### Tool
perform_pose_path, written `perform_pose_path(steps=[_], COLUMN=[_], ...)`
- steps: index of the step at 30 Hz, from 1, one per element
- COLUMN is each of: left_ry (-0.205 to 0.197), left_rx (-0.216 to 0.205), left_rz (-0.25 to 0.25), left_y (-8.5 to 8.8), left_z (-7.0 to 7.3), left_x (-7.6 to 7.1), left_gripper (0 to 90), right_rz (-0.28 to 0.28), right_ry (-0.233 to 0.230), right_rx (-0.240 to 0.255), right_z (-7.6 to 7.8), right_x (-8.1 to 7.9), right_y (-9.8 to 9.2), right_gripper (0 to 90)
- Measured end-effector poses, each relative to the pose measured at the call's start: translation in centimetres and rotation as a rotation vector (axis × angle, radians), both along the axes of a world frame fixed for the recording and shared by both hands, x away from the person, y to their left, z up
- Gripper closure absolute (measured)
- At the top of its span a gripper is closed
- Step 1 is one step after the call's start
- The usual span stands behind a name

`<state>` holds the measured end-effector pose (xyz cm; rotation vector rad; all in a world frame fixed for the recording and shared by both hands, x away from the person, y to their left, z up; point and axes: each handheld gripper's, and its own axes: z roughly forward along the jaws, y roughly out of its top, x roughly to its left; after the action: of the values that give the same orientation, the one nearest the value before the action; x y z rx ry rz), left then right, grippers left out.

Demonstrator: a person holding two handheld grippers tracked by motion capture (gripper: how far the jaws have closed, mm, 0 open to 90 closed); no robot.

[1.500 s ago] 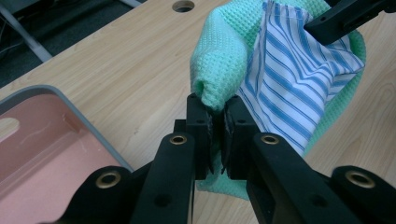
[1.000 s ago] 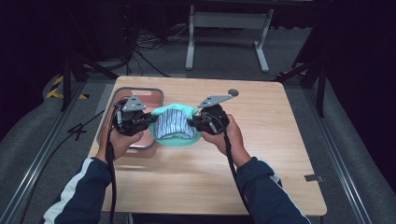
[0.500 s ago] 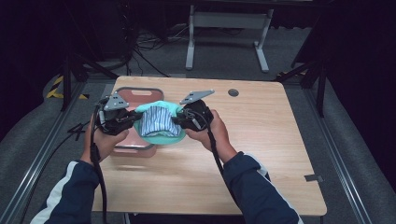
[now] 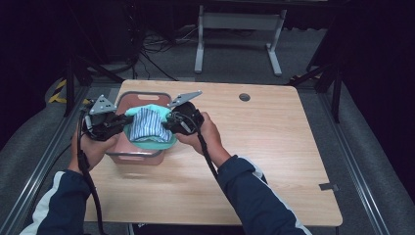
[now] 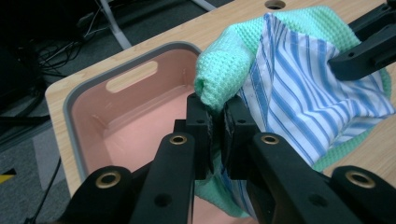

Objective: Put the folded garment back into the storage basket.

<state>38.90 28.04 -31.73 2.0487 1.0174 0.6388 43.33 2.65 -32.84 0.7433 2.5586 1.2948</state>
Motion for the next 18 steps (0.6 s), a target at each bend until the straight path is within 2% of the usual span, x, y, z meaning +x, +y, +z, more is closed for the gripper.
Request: perform_pose_path(steps=[5, 12, 18], left_ry=[0.01, 0.018, 0.036], left_rx=[0.001, 0.003, 0.003], left_rz=[0.027, 0.065, 0.083], left_y=[1.2, 2.8, 3.5], left_z=[-0.1, -0.8, -1.6], left_x=[0.0, 0.0, 0.6], left_gripper=[83.1, 83.1, 83.1], right_rz=[0.016, 0.023, 0.029], right_ry=[0.017, 0.023, 0.031], right_rx=[0.001, -0.028, -0.046], right_z=[-0.4, -1.0, -1.9], right_x=[0.5, 1.1, 1.5], right_y=[1.8, 4.2, 5.5], right_gripper=[80.4, 80.3, 80.3])
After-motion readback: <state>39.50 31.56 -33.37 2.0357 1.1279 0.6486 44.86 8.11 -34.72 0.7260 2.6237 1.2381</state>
